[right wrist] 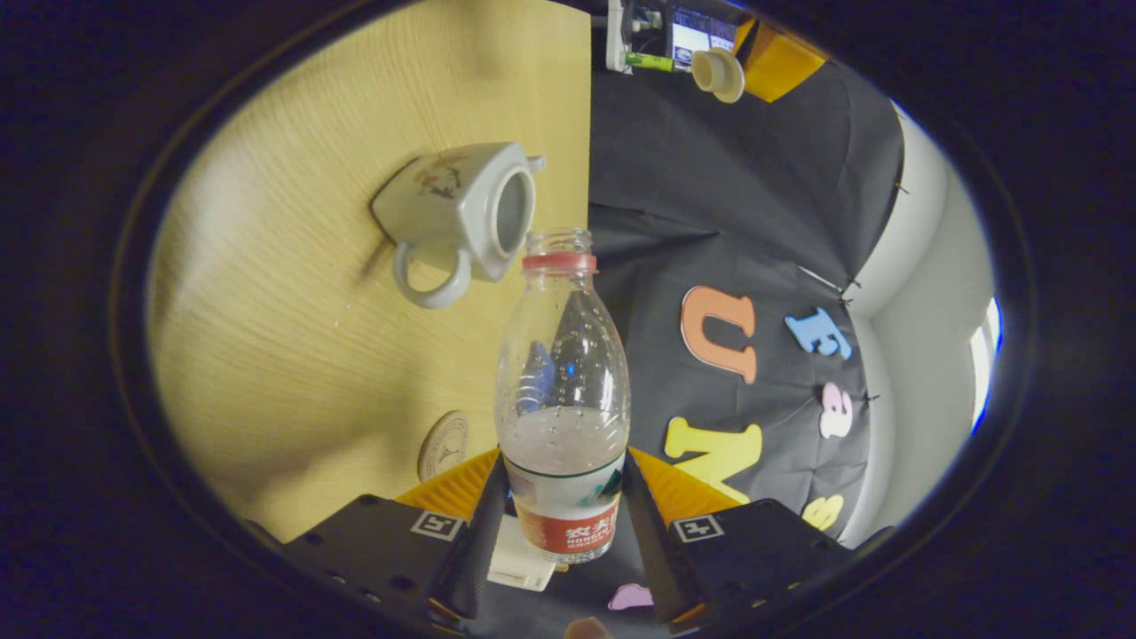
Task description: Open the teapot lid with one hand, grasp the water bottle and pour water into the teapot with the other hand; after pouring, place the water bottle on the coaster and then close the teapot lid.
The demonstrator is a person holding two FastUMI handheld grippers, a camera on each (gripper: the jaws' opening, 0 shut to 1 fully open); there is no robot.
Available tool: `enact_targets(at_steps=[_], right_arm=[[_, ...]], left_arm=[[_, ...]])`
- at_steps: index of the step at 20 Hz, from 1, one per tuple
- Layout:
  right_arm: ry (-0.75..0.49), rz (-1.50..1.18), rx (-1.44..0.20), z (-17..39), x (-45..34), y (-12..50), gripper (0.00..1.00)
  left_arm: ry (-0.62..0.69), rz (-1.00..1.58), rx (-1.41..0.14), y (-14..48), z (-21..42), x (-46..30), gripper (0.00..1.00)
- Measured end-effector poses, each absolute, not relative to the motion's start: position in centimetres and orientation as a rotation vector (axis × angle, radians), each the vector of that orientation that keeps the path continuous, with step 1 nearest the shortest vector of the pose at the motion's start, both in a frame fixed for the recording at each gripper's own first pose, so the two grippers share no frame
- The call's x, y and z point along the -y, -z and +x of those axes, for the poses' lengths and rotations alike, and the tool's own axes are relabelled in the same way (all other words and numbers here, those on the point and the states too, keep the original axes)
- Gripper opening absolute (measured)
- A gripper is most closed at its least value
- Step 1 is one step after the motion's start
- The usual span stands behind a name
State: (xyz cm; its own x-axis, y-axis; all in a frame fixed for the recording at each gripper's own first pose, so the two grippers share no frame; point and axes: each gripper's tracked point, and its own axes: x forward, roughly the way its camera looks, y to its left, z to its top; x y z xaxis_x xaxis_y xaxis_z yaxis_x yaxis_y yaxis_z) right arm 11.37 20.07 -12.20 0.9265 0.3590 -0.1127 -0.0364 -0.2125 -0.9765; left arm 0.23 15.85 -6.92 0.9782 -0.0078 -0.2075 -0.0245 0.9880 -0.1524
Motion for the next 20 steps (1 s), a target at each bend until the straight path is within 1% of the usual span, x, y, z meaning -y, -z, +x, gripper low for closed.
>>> enact_targets(at_steps=[3, 7, 20], right_arm=[[-0.352, -1.792, 0.279, 11.0, -20.2, 11.9, 0.72], [-0.341, -1.843, 0.312, 11.1, -20.4, 11.6, 0.70], [-0.311, -1.959, 0.406, 11.2, -21.2, 9.6, 0.71]], left_arm=[[-0.004, -0.155, -0.209, 7.0, 0.1, -15.8, 0.03], [-0.011, -0.159, -0.211, 6.9, 0.1, -16.0, 0.03], [-0.017, -0.172, -0.209, 6.7, -0.1, -16.5, 0.03]])
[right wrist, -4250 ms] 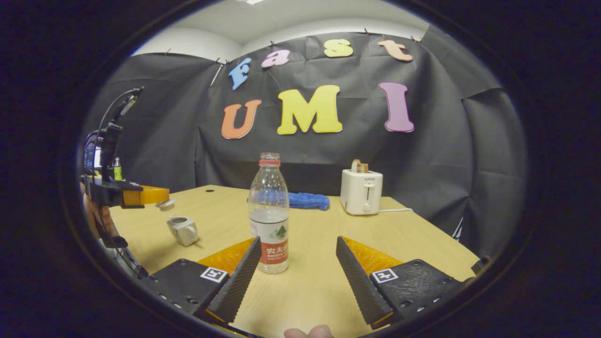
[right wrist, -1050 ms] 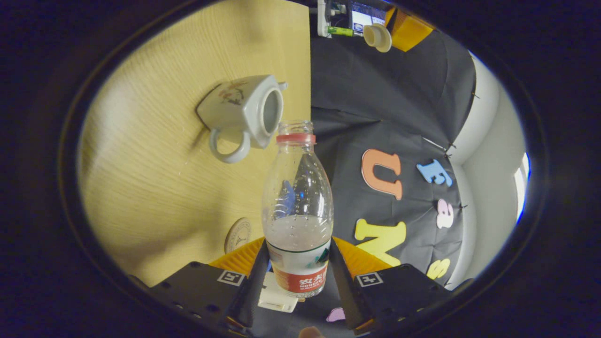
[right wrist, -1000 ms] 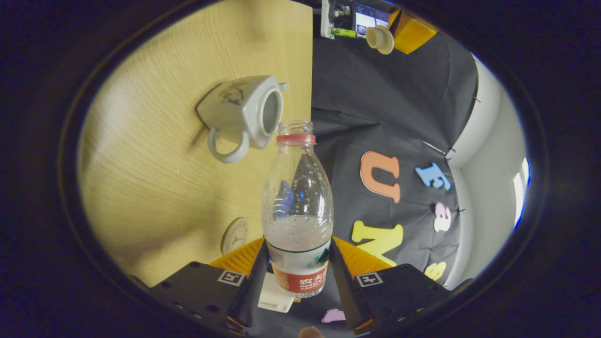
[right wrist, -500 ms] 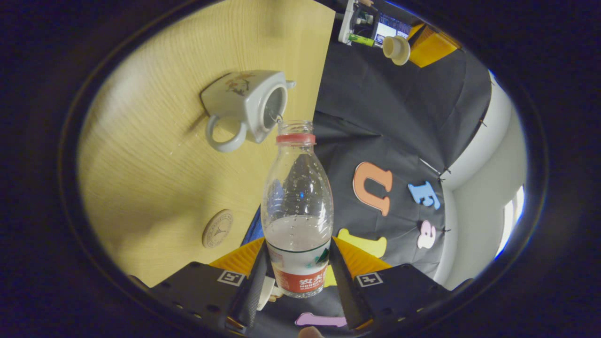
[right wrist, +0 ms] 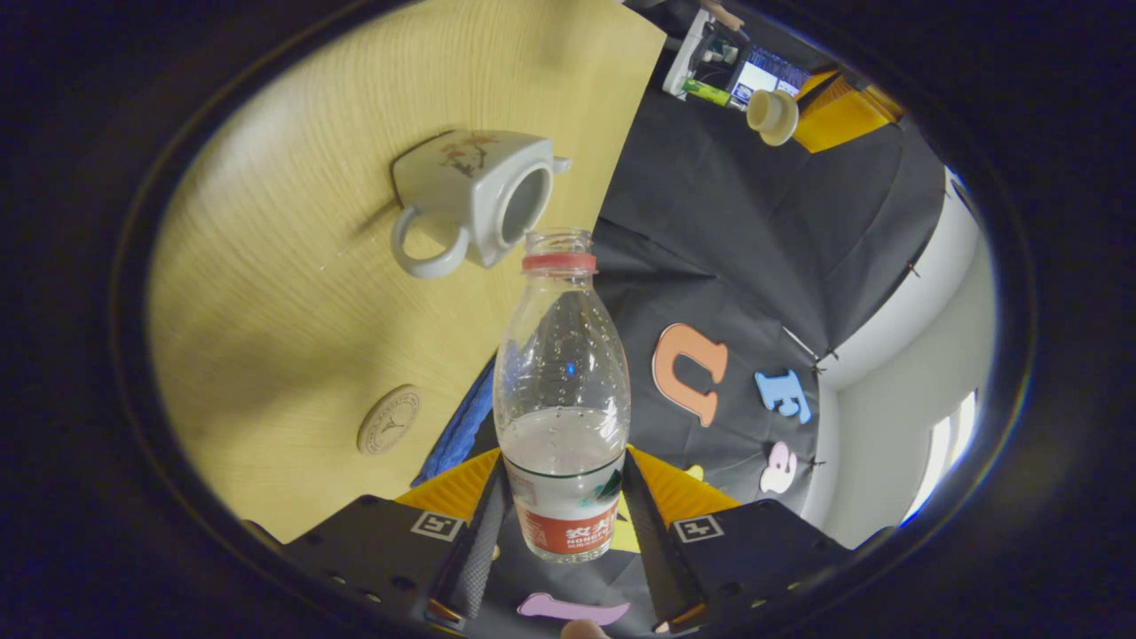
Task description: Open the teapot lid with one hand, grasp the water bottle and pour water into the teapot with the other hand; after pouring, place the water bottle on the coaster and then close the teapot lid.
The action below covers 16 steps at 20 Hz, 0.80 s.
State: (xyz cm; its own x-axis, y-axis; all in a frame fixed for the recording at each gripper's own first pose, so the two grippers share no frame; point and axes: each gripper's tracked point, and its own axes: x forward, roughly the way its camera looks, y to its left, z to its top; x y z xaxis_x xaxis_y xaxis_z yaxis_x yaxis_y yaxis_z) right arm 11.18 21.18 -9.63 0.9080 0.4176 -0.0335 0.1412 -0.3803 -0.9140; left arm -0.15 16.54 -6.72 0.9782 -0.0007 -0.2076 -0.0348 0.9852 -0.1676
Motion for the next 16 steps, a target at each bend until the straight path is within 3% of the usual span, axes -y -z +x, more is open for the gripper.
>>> enact_targets(at_steps=[16], right_arm=[[-0.307, -1.967, 0.432, 10.32, -21.52, 9.46, 0.70]], left_arm=[[-0.014, -0.184, -0.199, 6.30, -0.28, -16.57, 0.03]])
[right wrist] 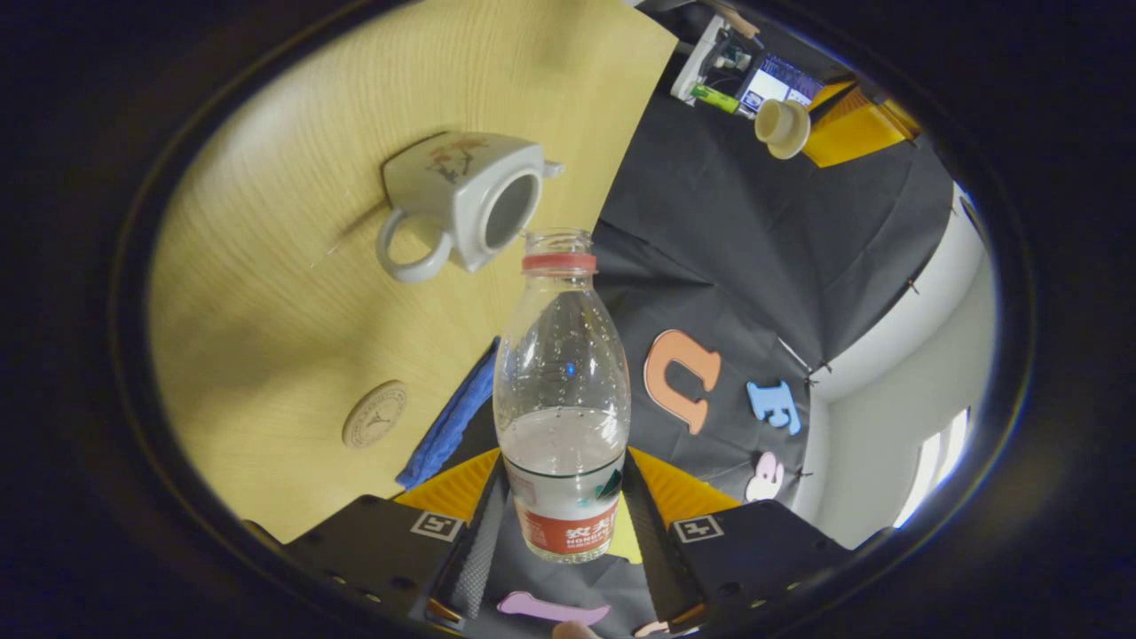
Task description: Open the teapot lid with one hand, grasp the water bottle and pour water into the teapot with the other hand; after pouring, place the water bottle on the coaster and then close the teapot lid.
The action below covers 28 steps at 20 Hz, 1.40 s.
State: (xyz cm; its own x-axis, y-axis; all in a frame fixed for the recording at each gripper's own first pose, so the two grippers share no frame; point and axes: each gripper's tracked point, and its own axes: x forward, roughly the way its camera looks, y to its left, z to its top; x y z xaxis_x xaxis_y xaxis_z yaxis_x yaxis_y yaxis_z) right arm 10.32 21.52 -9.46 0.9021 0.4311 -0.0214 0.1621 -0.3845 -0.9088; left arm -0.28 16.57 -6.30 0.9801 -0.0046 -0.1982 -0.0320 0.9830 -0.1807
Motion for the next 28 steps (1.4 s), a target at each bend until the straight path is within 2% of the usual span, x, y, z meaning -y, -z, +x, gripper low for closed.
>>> enact_targets(at_steps=[3, 12, 17, 21, 25, 28], right_arm=[[-0.326, -1.894, 0.392, 10.1, -21.0, 10.4, 0.72], [-0.481, -1.354, -0.007, 10.1, -19.3, 12.6, 0.71], [-0.505, -1.078, -0.034, 8.5, -20.1, 11.4, 0.72], [-0.522, -0.752, -0.097, 7.9, -19.7, 9.6, 0.70], [-0.499, -0.419, -0.151, 8.0, -18.6, 6.4, 0.72], [-0.472, -0.275, -0.165, 8.5, -17.2, 4.8, 0.70]], left_arm=[[-0.006, -0.182, -0.193, 5.9, -0.4, -16.3, 0.03], [0.002, -0.166, -0.187, 5.6, -0.5, -15.7, 0.03], [0.005, -0.161, -0.185, 5.4, -0.4, -15.4, 0.03], [0.018, -0.159, -0.179, 5.2, -0.1, -14.5, 0.03], [0.041, -0.148, -0.177, 5.1, 0.0, -13.4, 0.03], [0.056, -0.145, -0.172, 4.9, 0.1, -12.6, 0.03]])
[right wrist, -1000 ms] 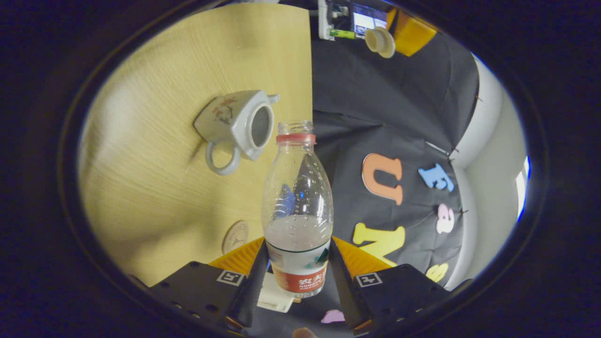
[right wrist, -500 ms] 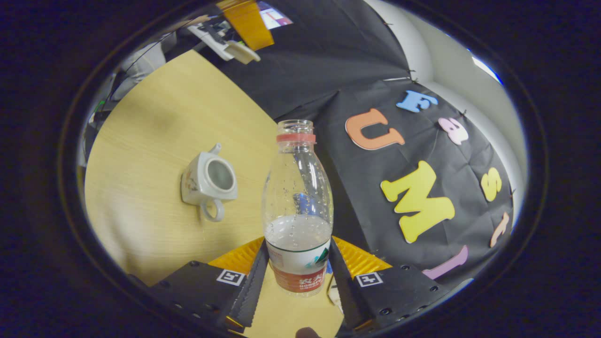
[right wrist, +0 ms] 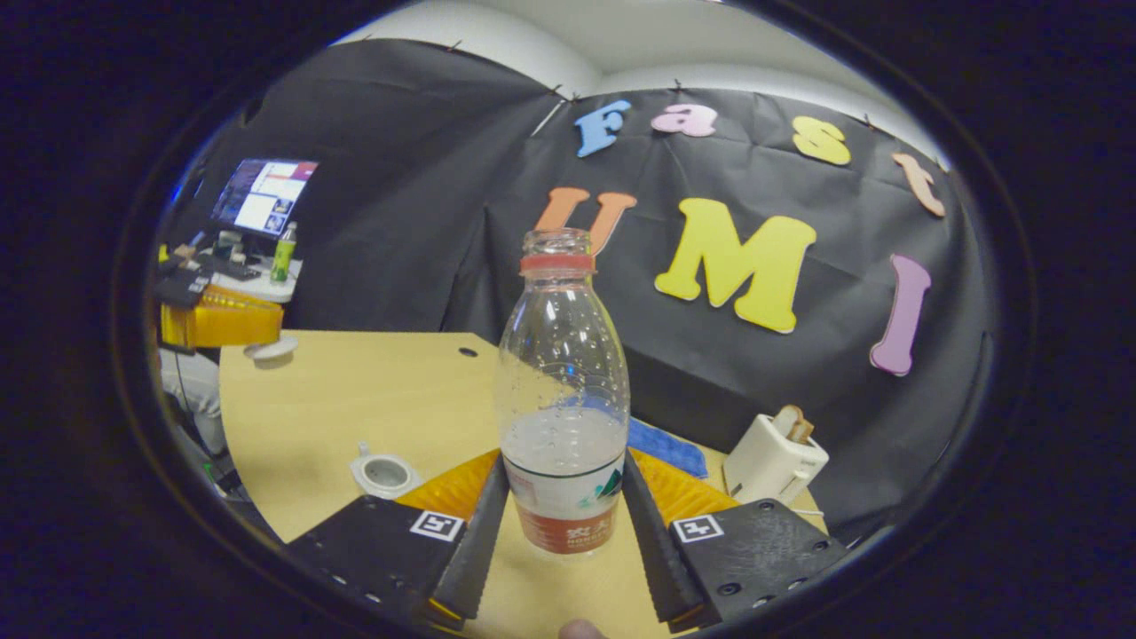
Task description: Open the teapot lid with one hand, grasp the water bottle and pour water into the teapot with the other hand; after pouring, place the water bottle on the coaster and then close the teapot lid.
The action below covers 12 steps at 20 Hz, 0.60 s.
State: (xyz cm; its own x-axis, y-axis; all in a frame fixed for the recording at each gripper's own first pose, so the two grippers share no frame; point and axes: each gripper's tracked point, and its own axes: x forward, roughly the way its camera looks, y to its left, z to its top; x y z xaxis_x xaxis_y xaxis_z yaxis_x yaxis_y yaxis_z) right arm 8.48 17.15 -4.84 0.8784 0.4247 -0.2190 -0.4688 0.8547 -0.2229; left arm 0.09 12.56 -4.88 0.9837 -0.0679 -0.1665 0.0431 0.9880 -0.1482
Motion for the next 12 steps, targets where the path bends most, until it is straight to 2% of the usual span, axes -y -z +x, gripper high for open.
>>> enact_targets(at_steps=[3, 12], right_arm=[[-0.440, -0.202, -0.188, 10.1, -15.3, 4.1, 0.71], [-0.426, -0.046, -0.282, 15.7, -15.1, 6.8, 0.71]], left_arm=[[0.060, -0.137, -0.173, 5.0, 0.1, -12.3, 0.03], [0.057, -0.125, -0.168, 4.6, 0.0, -12.4, 0.03]])
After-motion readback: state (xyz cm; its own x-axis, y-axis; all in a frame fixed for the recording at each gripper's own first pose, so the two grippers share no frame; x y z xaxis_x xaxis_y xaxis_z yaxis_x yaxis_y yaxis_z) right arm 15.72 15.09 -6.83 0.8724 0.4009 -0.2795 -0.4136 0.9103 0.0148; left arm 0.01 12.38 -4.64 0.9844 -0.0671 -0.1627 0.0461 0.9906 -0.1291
